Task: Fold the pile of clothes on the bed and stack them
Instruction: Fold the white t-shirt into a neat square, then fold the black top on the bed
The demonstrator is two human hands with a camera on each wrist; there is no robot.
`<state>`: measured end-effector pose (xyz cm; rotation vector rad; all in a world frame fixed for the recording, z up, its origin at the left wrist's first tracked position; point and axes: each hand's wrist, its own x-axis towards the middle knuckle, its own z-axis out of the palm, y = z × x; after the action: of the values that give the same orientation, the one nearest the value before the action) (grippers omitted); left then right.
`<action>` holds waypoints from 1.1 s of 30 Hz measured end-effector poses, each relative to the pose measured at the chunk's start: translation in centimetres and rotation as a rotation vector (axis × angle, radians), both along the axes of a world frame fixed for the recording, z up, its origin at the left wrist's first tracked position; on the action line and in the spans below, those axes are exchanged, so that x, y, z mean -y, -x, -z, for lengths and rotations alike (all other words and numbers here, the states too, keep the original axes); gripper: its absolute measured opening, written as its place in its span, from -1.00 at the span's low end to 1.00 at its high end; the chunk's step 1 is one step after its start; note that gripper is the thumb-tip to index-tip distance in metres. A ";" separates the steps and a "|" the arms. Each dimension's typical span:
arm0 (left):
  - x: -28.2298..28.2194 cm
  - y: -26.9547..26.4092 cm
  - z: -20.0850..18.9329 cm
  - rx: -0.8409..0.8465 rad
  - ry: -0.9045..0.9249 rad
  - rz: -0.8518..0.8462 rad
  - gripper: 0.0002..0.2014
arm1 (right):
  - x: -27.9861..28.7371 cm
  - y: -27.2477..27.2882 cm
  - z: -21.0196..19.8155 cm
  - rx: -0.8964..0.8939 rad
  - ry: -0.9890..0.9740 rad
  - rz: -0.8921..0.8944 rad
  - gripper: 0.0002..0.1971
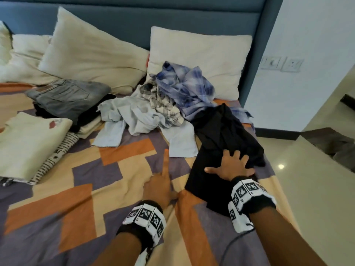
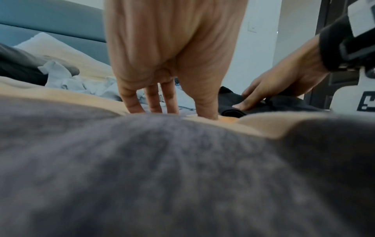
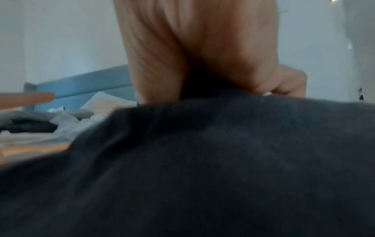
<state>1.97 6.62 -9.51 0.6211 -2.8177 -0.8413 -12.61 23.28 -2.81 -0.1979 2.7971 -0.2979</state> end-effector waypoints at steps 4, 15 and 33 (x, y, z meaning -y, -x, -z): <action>-0.3 0.5 0.5 0.139 0.069 -0.033 0.33 | 0.5 0.5 0.6 -0.099 0.163 0.097 -0.56; -2.4 -5.2 -6.9 0.254 -0.086 0.133 0.11 | -6.2 -11.8 -7.3 -0.178 0.908 -0.157 -0.63; -5.9 -19.4 -19.7 -0.222 -0.386 0.093 -0.58 | -10.6 -28.6 -29.1 0.297 1.757 -0.354 -0.53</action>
<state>21.41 12.52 10.14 0.4097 -2.5172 -1.3964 15.97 33.91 26.34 -0.8489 1.3824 -2.2376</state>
